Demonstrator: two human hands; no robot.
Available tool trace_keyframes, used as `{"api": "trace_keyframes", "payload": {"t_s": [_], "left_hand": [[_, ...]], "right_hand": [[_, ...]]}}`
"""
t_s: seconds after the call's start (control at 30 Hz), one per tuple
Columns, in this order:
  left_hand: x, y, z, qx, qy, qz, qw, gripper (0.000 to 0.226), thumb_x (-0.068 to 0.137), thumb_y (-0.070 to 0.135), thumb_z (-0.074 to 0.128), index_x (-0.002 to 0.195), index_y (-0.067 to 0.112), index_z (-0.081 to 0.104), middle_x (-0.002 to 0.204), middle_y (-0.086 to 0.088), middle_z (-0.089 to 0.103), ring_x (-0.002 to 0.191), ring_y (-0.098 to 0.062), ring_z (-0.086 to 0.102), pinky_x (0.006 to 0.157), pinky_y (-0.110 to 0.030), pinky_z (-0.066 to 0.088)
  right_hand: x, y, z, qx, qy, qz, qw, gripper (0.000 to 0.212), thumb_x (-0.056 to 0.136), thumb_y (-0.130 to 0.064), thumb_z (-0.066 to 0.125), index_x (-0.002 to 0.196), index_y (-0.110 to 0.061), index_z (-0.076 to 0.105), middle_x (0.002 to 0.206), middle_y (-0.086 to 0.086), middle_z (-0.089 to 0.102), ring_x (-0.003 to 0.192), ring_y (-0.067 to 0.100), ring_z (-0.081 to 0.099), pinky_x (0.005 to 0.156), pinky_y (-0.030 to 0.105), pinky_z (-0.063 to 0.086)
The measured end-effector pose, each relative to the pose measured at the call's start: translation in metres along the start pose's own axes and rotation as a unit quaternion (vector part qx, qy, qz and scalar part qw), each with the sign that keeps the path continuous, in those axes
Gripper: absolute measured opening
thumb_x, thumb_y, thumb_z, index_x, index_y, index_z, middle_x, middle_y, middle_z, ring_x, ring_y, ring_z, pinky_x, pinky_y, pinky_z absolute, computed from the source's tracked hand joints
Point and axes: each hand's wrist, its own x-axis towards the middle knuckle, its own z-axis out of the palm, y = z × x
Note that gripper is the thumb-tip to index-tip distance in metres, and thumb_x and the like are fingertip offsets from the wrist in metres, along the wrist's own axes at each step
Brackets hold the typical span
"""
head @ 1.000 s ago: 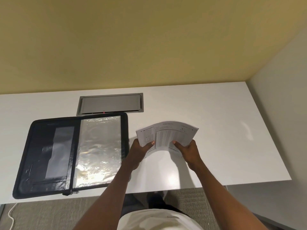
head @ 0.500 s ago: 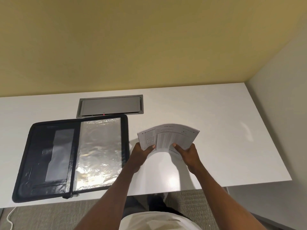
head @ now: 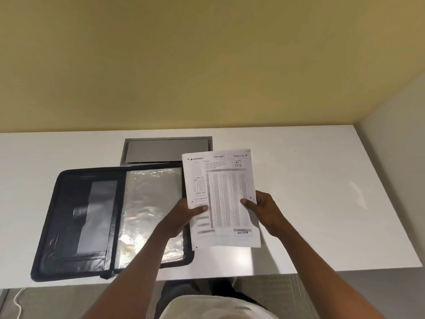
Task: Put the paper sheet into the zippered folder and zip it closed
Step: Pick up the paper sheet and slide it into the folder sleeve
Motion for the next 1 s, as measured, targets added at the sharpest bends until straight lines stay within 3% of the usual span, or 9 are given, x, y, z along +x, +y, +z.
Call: {"api": "trace_keyframes", "payload": {"t_s": [0.13,0.23,0.33,0.47,0.53,0.63,0.77,0.87,1.0], "left_hand": [[-0.009,0.003,-0.049,-0.024,0.066,-0.030,0.997,0.033,0.095,0.021,0.074,0.127,0.015,0.071,0.127,-0.012,0.074,0.119,-0.038,0.070,0.104,-0.055,0.054],[-0.021,0.015,-0.089,-0.030,0.111,-0.020,0.993,0.034,0.089,0.032,0.078,0.118,0.015,0.073,0.118,-0.013,0.077,0.110,-0.039,0.074,0.088,-0.045,0.063],[-0.029,0.025,-0.134,0.001,0.207,-0.006,0.978,0.025,0.090,0.012,0.078,0.115,0.012,0.073,0.109,-0.011,0.080,0.106,-0.040,0.075,0.077,-0.038,0.063],[-0.030,0.036,-0.197,0.268,0.310,-0.003,0.912,0.041,0.091,0.002,0.075,0.130,0.002,0.065,0.126,-0.017,0.072,0.117,-0.037,0.068,0.101,-0.042,0.054],[-0.026,0.043,-0.222,0.401,0.288,-0.022,0.869,0.059,0.091,0.007,0.075,0.146,0.002,0.053,0.145,-0.018,0.060,0.133,-0.037,0.057,0.114,-0.043,0.044],[-0.015,0.051,-0.252,0.487,0.245,-0.022,0.838,0.081,0.091,0.012,0.074,0.160,0.005,0.031,0.162,-0.016,0.041,0.150,-0.035,0.037,0.123,-0.048,0.034],[0.001,0.051,-0.283,0.611,0.185,-0.054,0.768,0.083,0.100,0.028,0.064,0.164,0.009,0.015,0.170,-0.010,0.024,0.159,-0.030,0.019,0.128,-0.050,0.020],[0.007,0.047,-0.294,0.646,0.159,-0.076,0.742,0.080,0.102,0.032,0.061,0.165,0.011,0.014,0.172,-0.006,0.018,0.161,-0.026,0.012,0.130,-0.051,0.012],[0.009,0.038,-0.302,0.646,0.177,-0.045,0.741,0.081,0.097,0.033,0.069,0.162,0.012,0.026,0.169,-0.007,0.027,0.157,-0.027,0.022,0.130,-0.048,0.015]], "right_hand": [[0.010,-0.006,0.024,0.018,-0.003,0.011,1.000,0.024,0.098,-0.016,0.069,0.121,-0.011,0.073,0.120,0.009,0.077,0.113,0.031,0.073,0.095,0.041,0.060],[0.017,-0.008,0.044,0.039,-0.002,0.027,0.999,0.026,0.097,-0.015,0.069,0.122,-0.013,0.073,0.121,0.008,0.076,0.114,0.028,0.072,0.093,0.035,0.060],[0.025,-0.010,0.065,0.057,-0.010,0.035,0.998,0.030,0.097,-0.011,0.068,0.127,-0.012,0.071,0.125,0.008,0.075,0.116,0.026,0.072,0.091,0.031,0.061],[0.031,-0.015,0.094,0.064,-0.005,0.051,0.997,0.034,0.098,-0.009,0.066,0.132,-0.009,0.067,0.127,0.008,0.074,0.117,0.027,0.071,0.092,0.030,0.060],[0.034,-0.015,0.106,0.073,0.002,0.061,0.995,0.035,0.099,-0.006,0.064,0.133,-0.006,0.066,0.128,0.010,0.073,0.118,0.030,0.071,0.099,0.038,0.058],[0.036,-0.015,0.121,0.090,0.019,0.070,0.993,0.034,0.099,-0.005,0.063,0.133,-0.005,0.066,0.128,0.011,0.073,0.118,0.030,0.071,0.099,0.038,0.058],[0.037,-0.013,0.133,0.088,0.040,0.071,0.993,0.029,0.099,-0.008,0.065,0.127,-0.007,0.071,0.124,0.014,0.075,0.113,0.033,0.073,0.089,0.031,0.061],[0.036,-0.011,0.138,0.087,0.066,0.079,0.991,0.024,0.099,-0.011,0.066,0.121,-0.006,0.073,0.118,0.017,0.076,0.109,0.037,0.074,0.082,0.031,0.062],[0.032,-0.011,0.144,0.067,0.086,0.085,0.990,0.023,0.099,-0.014,0.066,0.120,-0.007,0.073,0.116,0.016,0.077,0.104,0.036,0.075,0.079,0.030,0.062]]}}
